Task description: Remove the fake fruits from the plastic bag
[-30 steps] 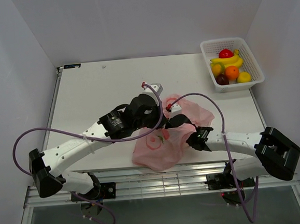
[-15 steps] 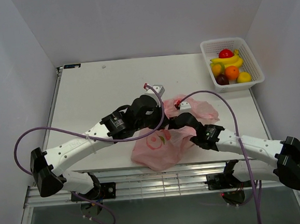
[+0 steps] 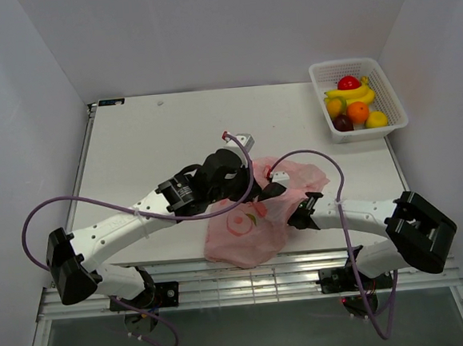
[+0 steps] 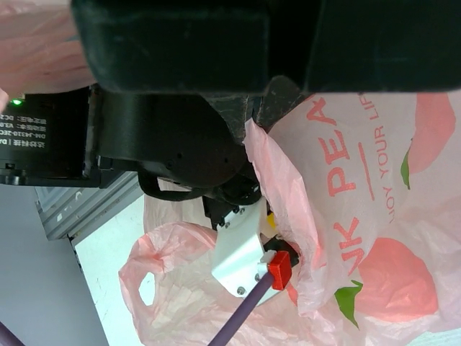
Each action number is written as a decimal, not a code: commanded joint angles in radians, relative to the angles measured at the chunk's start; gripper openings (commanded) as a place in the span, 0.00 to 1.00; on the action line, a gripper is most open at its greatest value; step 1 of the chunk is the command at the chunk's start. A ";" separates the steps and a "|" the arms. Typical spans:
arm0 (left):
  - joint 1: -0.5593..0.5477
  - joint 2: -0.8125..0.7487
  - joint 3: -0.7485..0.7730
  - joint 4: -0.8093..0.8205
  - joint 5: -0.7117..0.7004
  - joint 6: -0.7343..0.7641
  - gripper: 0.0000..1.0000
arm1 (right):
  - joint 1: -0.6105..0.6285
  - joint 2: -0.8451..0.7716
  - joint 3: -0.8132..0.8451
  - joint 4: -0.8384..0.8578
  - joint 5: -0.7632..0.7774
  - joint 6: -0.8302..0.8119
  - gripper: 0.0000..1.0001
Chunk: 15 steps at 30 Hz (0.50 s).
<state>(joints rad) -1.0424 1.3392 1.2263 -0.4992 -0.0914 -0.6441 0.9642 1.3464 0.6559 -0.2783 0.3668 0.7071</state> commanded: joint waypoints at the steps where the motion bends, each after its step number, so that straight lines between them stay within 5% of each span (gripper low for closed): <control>1: -0.005 -0.052 -0.008 0.021 0.033 -0.006 0.00 | 0.002 0.042 -0.012 0.068 0.047 0.029 0.93; 3: -0.005 -0.058 -0.014 0.025 0.033 -0.009 0.00 | 0.002 0.049 -0.028 0.111 0.058 0.022 0.92; 5: -0.005 -0.066 -0.025 0.028 0.029 -0.012 0.00 | 0.002 0.040 -0.036 0.126 0.066 0.003 0.68; 6: -0.005 -0.069 -0.027 0.030 0.024 -0.014 0.00 | 0.002 0.028 -0.035 0.134 0.066 -0.009 0.48; 7: -0.005 -0.072 -0.033 0.028 0.021 -0.014 0.00 | 0.004 -0.010 -0.033 0.145 0.061 -0.029 0.43; 15: -0.004 -0.083 -0.034 0.016 -0.117 -0.028 0.00 | 0.002 -0.330 0.057 0.102 -0.086 -0.271 0.36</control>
<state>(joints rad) -1.0428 1.3025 1.1893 -0.4866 -0.1261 -0.6567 0.9642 1.1301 0.6460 -0.1852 0.3477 0.5476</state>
